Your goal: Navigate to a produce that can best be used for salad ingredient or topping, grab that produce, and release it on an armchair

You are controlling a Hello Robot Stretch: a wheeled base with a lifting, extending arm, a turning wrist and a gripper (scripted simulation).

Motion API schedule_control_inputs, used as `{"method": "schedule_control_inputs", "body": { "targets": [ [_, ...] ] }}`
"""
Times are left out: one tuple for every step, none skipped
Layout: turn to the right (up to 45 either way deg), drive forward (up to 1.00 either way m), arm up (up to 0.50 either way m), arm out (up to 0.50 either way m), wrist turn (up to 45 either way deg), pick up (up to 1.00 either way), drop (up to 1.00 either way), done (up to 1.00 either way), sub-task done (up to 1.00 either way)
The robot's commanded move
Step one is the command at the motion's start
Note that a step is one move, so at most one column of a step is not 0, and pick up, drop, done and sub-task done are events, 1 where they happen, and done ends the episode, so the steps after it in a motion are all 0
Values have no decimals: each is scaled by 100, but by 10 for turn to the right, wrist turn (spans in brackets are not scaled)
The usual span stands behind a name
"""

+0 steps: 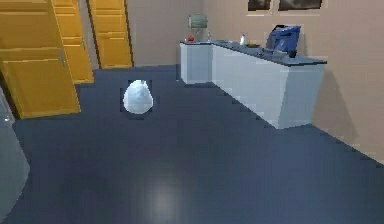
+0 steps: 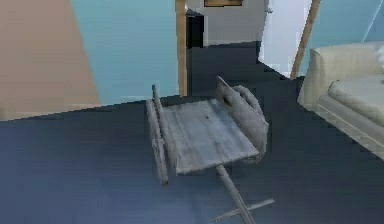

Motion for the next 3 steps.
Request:
{"method": "schedule_control_inputs", "body": {
  "targets": [
    [-420,0,0,0,0,0,0,0,0],
    [0,10,0,0,0,0,0,0,0],
    [420,0,0,0,0,0,0,0,0]
  ]
}}
